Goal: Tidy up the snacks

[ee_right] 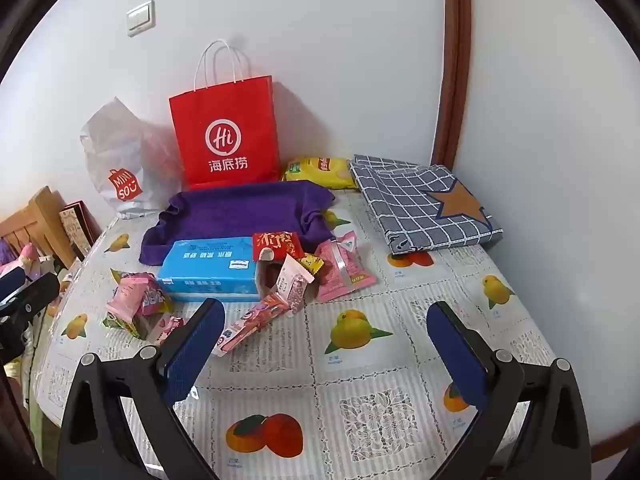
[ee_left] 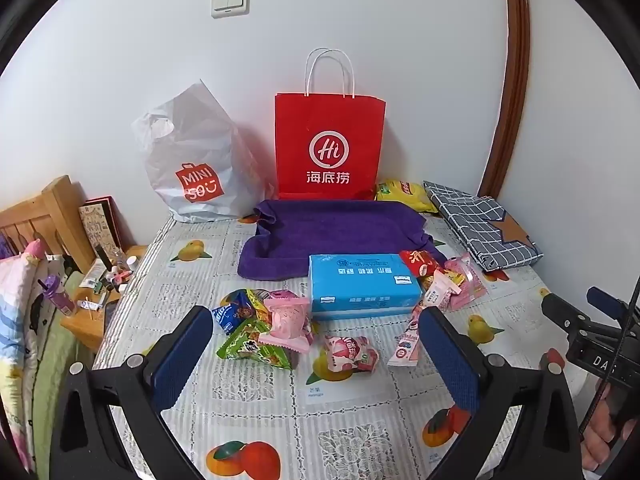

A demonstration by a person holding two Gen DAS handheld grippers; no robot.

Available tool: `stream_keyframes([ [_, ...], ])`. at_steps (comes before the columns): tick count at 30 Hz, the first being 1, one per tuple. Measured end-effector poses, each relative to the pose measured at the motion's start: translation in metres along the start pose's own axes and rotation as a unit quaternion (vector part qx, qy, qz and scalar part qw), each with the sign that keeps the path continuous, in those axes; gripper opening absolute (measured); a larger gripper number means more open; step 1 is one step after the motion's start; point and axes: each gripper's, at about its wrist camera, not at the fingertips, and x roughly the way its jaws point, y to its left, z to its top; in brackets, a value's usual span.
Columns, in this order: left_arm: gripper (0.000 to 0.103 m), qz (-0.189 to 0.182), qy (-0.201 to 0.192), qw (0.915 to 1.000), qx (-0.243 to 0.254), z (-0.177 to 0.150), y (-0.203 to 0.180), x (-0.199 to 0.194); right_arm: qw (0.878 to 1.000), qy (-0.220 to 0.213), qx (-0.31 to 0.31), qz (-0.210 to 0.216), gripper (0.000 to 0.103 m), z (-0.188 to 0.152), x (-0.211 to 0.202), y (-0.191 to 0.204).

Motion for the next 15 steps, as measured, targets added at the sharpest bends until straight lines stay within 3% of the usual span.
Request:
stream_keyframes([
  [15, 0.103, -0.005, -0.005, 1.0000, -0.005, 0.001, 0.005, -0.002, 1.000, -0.010, -0.004, 0.003, 0.101, 0.001, -0.008, 0.003],
])
